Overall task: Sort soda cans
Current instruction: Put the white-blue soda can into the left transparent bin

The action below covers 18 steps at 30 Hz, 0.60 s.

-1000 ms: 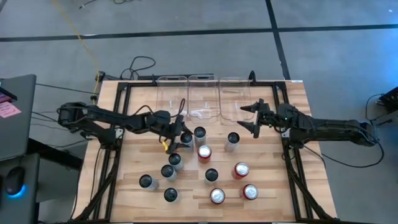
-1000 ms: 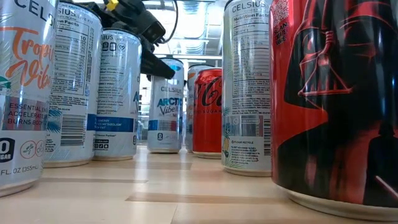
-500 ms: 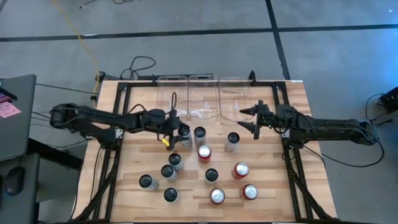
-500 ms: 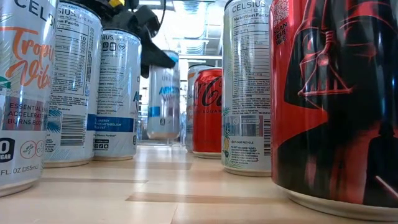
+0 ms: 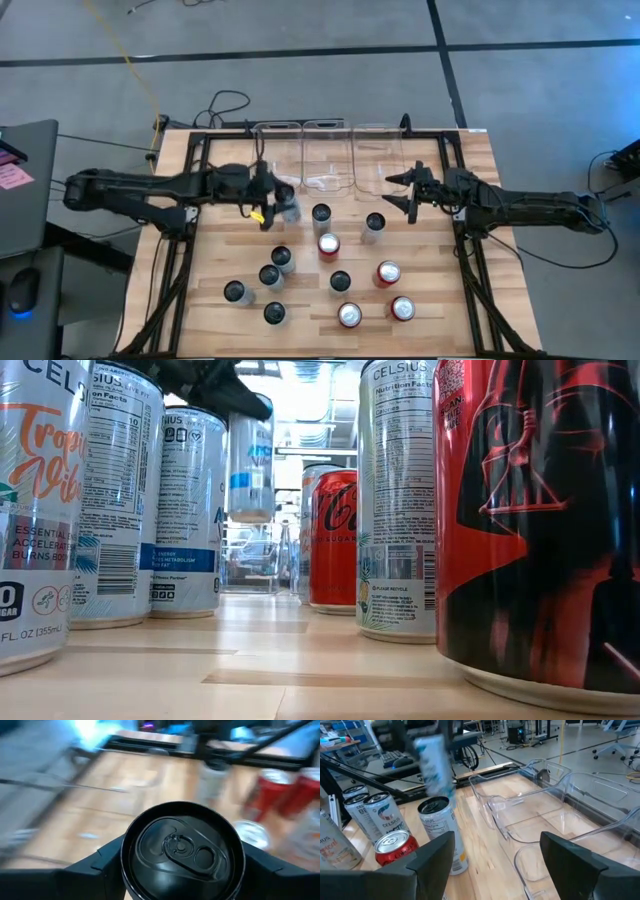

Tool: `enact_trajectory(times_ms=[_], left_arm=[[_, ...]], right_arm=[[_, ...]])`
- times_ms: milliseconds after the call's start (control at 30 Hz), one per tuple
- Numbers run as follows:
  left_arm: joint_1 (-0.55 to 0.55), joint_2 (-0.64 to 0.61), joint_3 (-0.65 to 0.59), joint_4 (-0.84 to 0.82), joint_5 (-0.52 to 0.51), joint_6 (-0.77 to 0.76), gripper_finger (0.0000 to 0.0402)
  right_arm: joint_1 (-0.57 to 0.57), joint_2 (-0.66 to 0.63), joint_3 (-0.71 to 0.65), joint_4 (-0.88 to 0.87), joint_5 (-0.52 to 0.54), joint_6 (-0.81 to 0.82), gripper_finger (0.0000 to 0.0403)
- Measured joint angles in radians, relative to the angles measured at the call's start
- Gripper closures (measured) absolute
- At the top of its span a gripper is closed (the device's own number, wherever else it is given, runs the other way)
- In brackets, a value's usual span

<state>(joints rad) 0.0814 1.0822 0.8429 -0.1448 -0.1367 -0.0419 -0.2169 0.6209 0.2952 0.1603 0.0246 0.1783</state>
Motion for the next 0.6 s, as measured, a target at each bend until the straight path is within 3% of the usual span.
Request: enact_trajectory(times_ms=[167,367,600], left_arm=[[0.054,-0.003,0.131,-0.115,-0.059,0.080,0.0148],[0.203,-0.003,0.171,-0.130,-0.091,0.161,0.0148],[0.452,-0.002,0.112,-0.063,0.048,0.182,0.0147]], right_arm=[[0.000,0.000,0.000,-0.012,0.000,0.005,0.0090],[0.000,0.000,-0.001,-0.055,0.001,0.031,0.0090],[0.000,0.002,-0.001,-0.072,0.001,0.042,0.0090]])
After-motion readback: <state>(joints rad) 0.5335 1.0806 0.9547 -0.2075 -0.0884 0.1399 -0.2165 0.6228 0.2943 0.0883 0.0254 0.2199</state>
